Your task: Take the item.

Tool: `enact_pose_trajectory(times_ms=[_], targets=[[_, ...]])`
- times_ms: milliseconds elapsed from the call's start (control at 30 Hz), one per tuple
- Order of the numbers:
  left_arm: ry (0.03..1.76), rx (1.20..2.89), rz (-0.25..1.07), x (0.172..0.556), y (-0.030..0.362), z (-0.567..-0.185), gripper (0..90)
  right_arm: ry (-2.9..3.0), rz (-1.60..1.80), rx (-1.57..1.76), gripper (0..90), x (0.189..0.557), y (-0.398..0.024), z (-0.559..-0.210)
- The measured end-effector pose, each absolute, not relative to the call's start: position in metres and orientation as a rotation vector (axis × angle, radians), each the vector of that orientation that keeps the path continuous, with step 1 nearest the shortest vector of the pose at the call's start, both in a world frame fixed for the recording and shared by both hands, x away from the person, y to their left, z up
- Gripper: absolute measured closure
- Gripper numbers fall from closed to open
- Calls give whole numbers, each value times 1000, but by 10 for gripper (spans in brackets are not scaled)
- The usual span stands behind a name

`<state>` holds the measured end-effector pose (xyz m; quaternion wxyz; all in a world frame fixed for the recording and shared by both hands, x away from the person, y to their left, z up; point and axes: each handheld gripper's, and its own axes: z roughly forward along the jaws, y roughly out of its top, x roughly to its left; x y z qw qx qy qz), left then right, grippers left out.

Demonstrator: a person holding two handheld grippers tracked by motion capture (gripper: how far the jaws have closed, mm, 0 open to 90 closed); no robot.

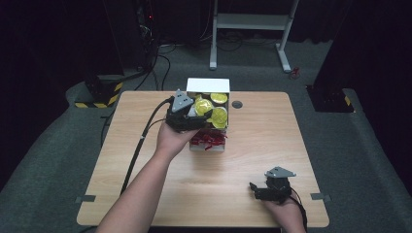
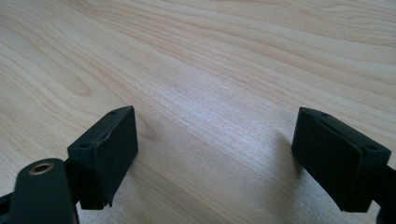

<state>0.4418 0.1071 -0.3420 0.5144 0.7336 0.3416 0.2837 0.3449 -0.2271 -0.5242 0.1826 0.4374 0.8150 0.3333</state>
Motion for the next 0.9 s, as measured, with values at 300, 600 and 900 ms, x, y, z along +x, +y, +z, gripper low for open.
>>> enact_pose_trajectory(times_ms=[300,600,900], targets=[[864,1791,695,449,101,-346,207,2298,940,1233,146,345,-227,-524],[845,1787,718,447,102,-346,324,2300,940,1226,146,345,-227,-524],[828,1780,743,442,102,-346,378,2301,940,1223,146,345,-227,-524]])
